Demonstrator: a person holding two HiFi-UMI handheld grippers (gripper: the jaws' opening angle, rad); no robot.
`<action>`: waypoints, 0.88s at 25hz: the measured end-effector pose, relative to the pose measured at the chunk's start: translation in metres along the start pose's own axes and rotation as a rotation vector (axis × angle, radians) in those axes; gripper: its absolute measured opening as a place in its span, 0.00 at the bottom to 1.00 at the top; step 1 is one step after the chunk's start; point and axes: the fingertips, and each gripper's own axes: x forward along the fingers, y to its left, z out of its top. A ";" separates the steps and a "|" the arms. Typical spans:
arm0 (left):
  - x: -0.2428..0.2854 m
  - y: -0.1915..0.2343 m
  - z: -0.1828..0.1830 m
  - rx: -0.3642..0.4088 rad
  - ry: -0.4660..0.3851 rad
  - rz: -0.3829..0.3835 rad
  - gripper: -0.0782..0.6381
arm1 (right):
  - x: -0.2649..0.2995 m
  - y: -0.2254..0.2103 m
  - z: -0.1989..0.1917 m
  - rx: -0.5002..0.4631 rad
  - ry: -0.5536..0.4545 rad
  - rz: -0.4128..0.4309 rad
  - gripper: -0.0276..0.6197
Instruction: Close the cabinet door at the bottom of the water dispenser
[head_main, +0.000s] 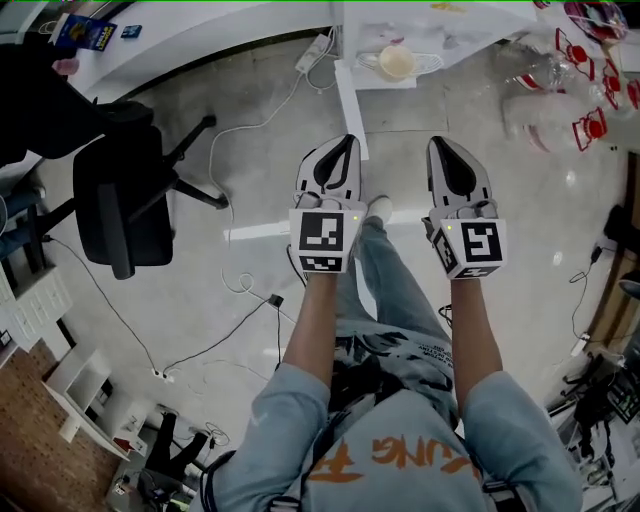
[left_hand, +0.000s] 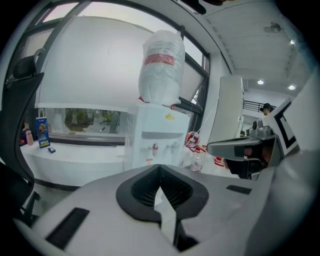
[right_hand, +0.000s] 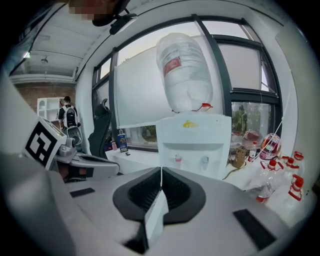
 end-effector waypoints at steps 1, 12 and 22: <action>0.005 0.001 -0.007 -0.002 0.005 -0.005 0.14 | 0.004 -0.001 -0.008 0.000 0.009 0.002 0.09; 0.044 0.013 -0.090 -0.024 0.049 0.002 0.14 | 0.041 -0.002 -0.089 -0.027 0.068 0.051 0.09; 0.059 0.004 -0.146 -0.031 0.065 -0.008 0.14 | 0.051 0.005 -0.158 -0.010 0.089 0.084 0.09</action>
